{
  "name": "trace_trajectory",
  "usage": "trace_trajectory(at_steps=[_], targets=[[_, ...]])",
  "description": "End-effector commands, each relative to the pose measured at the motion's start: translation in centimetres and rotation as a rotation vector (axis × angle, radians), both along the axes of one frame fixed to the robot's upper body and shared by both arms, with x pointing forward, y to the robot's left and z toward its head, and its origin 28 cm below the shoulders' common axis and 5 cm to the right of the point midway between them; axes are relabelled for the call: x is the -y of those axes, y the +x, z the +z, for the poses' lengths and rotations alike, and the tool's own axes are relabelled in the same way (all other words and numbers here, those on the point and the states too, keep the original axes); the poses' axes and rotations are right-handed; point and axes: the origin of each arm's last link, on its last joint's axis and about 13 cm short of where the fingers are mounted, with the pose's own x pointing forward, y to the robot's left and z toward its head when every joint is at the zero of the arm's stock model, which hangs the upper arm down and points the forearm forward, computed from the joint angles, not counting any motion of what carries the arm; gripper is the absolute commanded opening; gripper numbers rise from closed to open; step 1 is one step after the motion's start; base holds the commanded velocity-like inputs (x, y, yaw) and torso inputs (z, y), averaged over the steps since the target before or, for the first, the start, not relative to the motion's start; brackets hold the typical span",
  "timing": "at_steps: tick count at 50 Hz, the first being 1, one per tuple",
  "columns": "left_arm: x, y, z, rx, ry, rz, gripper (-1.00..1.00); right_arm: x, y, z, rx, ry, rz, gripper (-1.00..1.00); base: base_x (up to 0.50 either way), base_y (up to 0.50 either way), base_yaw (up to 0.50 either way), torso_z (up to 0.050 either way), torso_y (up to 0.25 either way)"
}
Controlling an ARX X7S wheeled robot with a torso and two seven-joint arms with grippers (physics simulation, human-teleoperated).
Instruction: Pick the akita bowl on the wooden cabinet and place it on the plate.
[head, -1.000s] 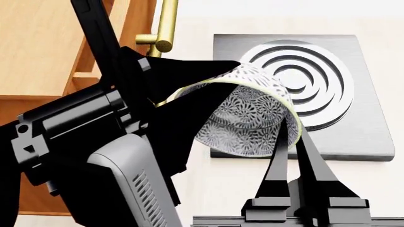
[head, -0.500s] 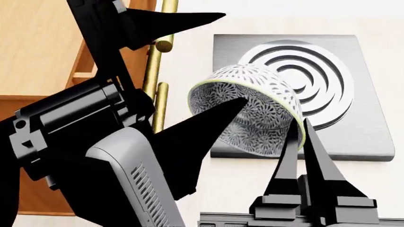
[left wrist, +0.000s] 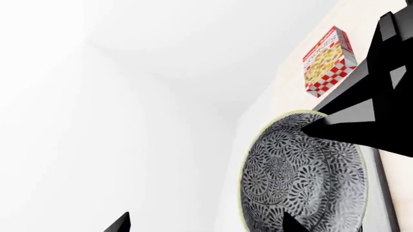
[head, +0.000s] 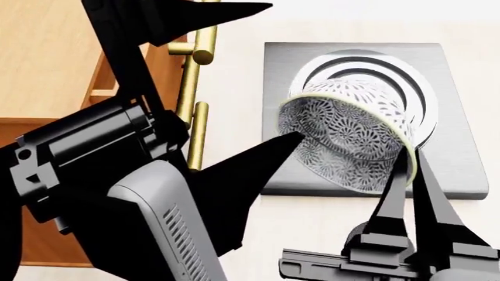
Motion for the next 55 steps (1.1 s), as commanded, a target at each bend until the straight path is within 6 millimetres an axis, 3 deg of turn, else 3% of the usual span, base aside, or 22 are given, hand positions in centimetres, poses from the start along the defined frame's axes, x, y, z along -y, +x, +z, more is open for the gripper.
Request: trace_trajectory(at_steps=[1,29,33,42,55], targets=[[-0.1,0.0,0.0,0.005,-0.003,0.003,1.00,1.2,0.4,0.1,0.010,0.021,-0.077,-1.00,0.00,0.00,0.00,0.000,0.000],[0.1,0.1,-0.1,0.000,-0.006,0.000,1.00,5.3,-1.9,1.2,0.105,0.205,-0.353,-1.00,0.00,0.00,0.00,0.000,0.000],[0.2,0.1,0.0,0.003,-0.004,-0.004,1.00,6.0,-2.8,1.5,0.145,0.298,-0.347,-1.00,0.00,0.00,0.00,0.000,0.000],[0.1,0.1,-0.3,-0.004,-0.008,-0.005,1.00,6.5,-3.6,1.6,0.181,0.328,-0.344,-1.00,0.00,0.00,0.00,0.000,0.001],[0.0,0.1,-0.3,-0.005,-0.011,-0.003,1.00,7.7,-5.8,2.1,0.395,0.595,-0.274,-1.00,0.00,0.00,0.00,0.000,0.000]])
